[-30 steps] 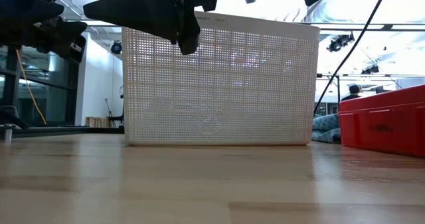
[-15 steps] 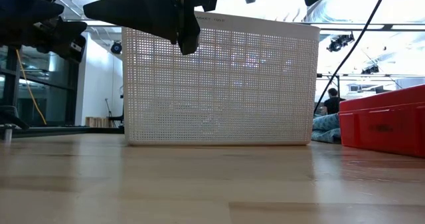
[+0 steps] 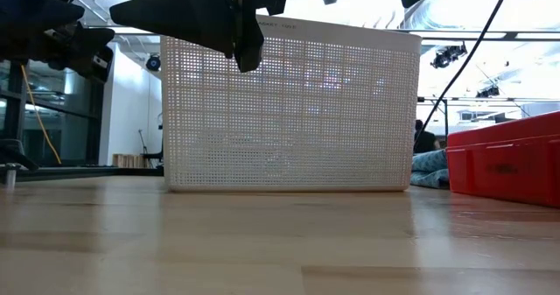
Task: Pick & place medical supplies in basket/bin
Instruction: Put the patient gown into the white bin
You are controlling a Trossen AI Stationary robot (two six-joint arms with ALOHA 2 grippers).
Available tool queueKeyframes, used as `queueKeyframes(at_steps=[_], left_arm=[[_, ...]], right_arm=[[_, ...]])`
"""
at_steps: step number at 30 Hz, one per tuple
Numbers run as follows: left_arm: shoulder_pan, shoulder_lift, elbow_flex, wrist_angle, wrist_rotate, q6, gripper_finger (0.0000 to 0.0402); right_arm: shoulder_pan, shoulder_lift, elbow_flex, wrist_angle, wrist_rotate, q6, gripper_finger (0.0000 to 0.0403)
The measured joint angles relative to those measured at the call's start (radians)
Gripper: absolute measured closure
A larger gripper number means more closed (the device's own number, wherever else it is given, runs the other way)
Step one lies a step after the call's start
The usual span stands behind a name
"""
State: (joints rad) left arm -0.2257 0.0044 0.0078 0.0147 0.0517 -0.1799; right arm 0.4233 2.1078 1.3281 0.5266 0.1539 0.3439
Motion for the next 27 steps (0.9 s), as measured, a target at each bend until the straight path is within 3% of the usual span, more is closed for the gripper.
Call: queueKeyframes(at_steps=[27], left_arm=[[0.0, 0.0, 0.0, 0.0, 0.0, 0.0, 0.0226]], right_arm=[[-0.002, 0.0, 0.0, 0.0, -0.001, -0.009, 0.0129]])
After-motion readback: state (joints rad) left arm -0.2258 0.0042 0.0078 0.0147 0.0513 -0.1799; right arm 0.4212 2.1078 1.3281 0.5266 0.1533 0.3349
